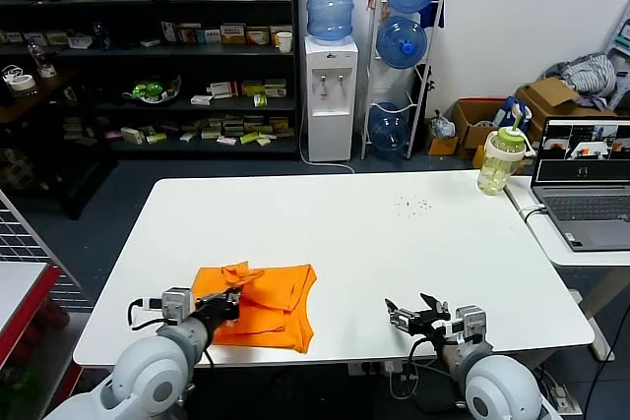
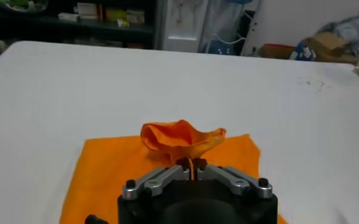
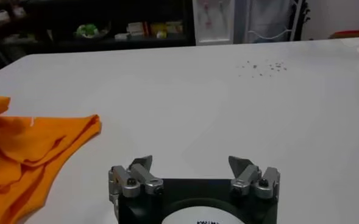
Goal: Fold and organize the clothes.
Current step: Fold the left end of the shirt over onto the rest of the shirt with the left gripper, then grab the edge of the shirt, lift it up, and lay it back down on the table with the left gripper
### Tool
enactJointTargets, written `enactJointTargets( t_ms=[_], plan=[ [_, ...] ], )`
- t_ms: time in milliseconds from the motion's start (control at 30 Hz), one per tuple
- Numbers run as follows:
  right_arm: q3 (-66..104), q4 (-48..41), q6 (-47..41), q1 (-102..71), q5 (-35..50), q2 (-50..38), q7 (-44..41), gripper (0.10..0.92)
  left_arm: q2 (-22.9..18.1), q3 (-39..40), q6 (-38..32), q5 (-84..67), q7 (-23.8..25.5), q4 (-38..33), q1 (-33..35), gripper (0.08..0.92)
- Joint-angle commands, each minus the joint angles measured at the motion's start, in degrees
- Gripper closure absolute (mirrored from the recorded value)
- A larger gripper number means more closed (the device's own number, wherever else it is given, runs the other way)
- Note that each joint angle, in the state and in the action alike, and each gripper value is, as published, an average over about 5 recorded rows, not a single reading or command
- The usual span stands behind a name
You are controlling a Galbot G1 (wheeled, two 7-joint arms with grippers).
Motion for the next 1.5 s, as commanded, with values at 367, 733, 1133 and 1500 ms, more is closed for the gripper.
enactJointTargets(
  t_ms=[367, 733, 1133, 1500],
  plan=[
    [-0.7, -0.7, 0.1, 0.6, 0.0, 0.2, -0.1, 0.203, -7.3, 5.4, 1.9, -2.5, -1.7, 0.6, -5.4, 0.777],
    [-0.2, -0.4, 0.3, 0.0, 0.0, 0.0, -0.4, 0.203, 2.2, -4.2, 2.3, -2.5, 1.6, 0.7, 1.2, 0.457],
    [0.3, 0.1, 0.6, -0.8, -0.1, 0.0, -0.8, 0.203, 14.1, -12.2, 0.6, -0.9, 32.2, 17.5, 5.1, 0.182],
    [1.5, 0.4, 0.7, -2.0, -0.1, -0.3, -0.9, 0.203, 12.2, -8.8, 2.4, 0.9, 36.7, 22.7, 1.0, 0.177]
  ],
)
